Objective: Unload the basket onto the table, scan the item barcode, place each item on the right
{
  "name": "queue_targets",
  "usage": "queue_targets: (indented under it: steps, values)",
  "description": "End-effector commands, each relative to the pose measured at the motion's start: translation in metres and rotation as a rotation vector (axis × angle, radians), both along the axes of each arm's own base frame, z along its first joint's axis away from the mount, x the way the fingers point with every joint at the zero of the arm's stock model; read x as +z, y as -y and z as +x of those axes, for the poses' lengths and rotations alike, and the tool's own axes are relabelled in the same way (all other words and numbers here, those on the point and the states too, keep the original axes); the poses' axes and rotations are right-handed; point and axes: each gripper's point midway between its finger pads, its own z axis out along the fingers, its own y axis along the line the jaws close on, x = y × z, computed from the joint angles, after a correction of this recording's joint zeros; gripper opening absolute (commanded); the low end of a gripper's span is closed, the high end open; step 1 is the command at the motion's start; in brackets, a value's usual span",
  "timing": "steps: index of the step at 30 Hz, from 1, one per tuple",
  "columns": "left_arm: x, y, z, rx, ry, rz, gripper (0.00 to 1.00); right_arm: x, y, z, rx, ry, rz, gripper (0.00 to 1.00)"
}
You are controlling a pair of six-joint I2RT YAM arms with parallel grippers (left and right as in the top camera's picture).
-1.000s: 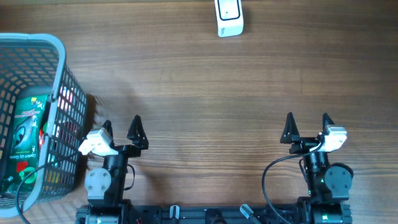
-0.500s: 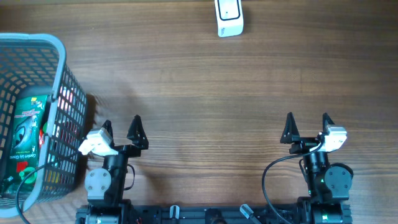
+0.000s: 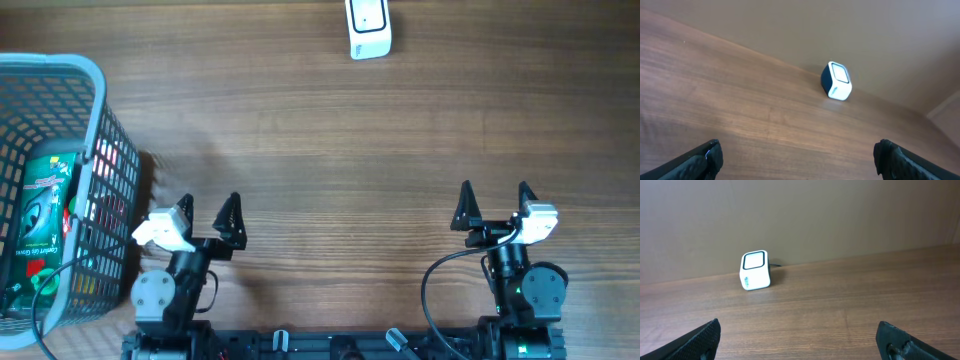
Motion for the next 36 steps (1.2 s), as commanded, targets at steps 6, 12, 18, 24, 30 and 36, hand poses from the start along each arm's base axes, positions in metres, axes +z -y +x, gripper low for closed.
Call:
queue_targets:
  steps: [6, 12, 18, 24, 30, 36]
  values:
    - [0.076, 0.002, -0.026, -0.017, 0.081, 0.024, 1.0, -0.002, -0.004, 0.0, 0.021, -0.006, -0.019, 1.0]
    - [0.115, 0.002, -0.034, -0.017, 0.05, 0.024, 1.0, -0.002, -0.004, 0.0, 0.021, -0.006, -0.019, 1.0]
    - [0.144, 0.002, -0.026, -0.018, -0.101, 0.024, 1.0, -0.002, -0.004, 0.0, 0.021, -0.006, -0.019, 1.0]
    - [0.159, 0.001, -0.011, -0.027, -0.325, 0.054, 1.0, -0.002, -0.004, 0.0, 0.021, -0.006, -0.019, 1.0]
    - [0.149, 0.001, -0.002, -0.047, -0.432, 0.101, 1.0, -0.002, -0.004, 0.0, 0.021, -0.006, -0.019, 1.0]
    - [0.147, 0.001, -0.003, -0.046, -0.443, 0.101, 1.0, -0.002, -0.004, 0.0, 0.021, -0.006, -0.019, 1.0]
